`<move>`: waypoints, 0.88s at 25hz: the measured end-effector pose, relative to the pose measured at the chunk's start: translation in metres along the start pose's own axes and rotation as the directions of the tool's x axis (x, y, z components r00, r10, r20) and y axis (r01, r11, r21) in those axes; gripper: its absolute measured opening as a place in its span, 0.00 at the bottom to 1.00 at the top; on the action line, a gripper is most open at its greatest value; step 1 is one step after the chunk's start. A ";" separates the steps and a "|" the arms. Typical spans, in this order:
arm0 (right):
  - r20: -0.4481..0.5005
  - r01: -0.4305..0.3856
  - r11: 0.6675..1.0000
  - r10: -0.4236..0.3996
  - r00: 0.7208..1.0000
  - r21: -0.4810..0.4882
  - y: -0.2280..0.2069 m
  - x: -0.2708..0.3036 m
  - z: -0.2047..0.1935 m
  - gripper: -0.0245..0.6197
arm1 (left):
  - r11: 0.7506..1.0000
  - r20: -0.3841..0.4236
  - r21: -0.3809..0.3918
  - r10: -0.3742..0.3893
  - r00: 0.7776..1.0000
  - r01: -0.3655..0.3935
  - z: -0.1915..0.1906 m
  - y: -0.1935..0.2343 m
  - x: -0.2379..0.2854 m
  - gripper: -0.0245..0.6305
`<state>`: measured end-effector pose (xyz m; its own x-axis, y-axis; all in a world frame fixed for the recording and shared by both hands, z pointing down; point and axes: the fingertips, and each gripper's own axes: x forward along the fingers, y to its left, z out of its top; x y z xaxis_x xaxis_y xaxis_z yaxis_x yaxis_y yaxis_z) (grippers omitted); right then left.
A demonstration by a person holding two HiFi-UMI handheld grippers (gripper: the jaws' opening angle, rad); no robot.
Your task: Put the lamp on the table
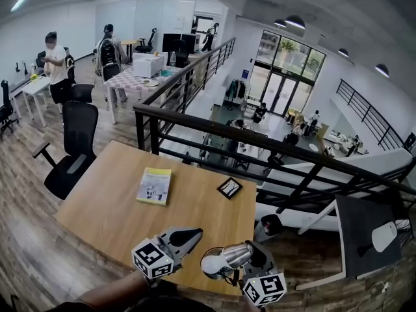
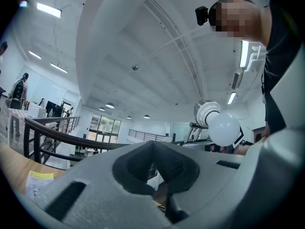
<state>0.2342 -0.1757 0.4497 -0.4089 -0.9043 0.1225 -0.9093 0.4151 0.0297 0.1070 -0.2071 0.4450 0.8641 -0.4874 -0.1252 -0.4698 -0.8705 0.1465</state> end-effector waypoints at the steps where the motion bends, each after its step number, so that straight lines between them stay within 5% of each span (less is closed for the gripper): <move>1: 0.000 0.011 1.000 -0.011 1.000 0.002 0.001 0.007 0.000 0.12 | 1.000 0.000 0.000 -0.011 1.000 0.011 0.002 0.008 0.001 0.05; 14: 0.015 0.137 0.990 -0.138 0.990 0.041 0.022 0.089 0.017 0.12 | 0.994 -0.041 0.004 -0.105 0.994 0.105 0.024 0.107 -0.020 0.05; 22: 0.007 0.119 0.993 -0.119 0.993 0.021 0.037 0.119 0.017 0.12 | 0.996 -0.031 0.009 -0.085 0.996 0.085 0.023 0.140 -0.034 0.05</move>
<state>0.1504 -0.2696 0.4485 -0.2978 -0.9482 0.1109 -0.9530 0.3021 0.0237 0.0079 -0.3142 0.4472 0.9061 -0.4095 -0.1065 -0.3961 -0.9095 0.1264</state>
